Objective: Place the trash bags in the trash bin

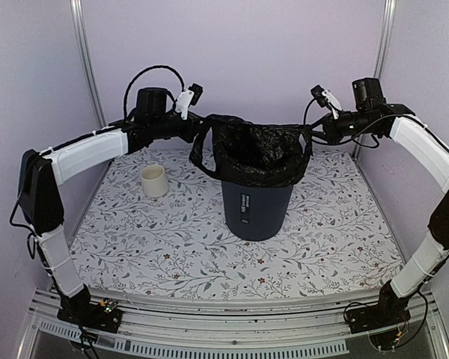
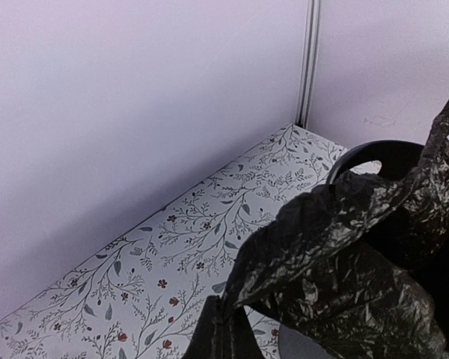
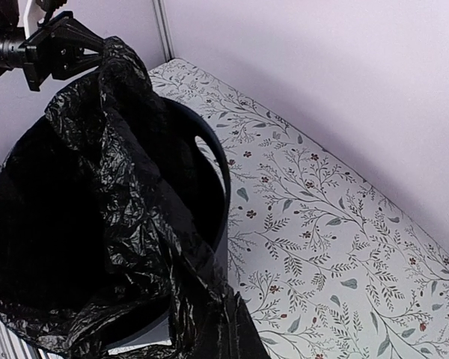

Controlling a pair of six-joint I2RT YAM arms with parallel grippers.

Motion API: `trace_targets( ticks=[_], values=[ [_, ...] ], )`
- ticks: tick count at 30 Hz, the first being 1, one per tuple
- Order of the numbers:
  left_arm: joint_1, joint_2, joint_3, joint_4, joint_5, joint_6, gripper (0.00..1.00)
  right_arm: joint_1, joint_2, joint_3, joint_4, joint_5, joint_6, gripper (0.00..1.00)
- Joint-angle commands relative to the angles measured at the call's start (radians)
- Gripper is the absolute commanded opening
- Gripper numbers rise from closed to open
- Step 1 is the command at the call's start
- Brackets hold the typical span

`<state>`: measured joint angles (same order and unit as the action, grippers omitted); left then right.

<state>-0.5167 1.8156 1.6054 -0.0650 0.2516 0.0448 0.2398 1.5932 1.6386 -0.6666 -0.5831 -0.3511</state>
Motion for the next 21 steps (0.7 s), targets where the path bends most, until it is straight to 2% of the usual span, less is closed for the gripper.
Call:
trace_targets(
  ticks=[1,9,21],
  values=[
    [0.021,0.065,0.103,-0.037,0.037,-0.04,0.0,-0.016,0.066,0.074,0.029,0.047,0.05,0.02],
    [0.05,0.253,0.289,-0.126,0.117,-0.064,0.0,-0.027,0.177,0.12,0.033,0.098,0.069,0.02],
    [0.076,0.354,0.274,-0.105,0.259,-0.203,0.0,-0.038,0.221,0.032,0.033,0.038,0.086,0.02]
  ],
)
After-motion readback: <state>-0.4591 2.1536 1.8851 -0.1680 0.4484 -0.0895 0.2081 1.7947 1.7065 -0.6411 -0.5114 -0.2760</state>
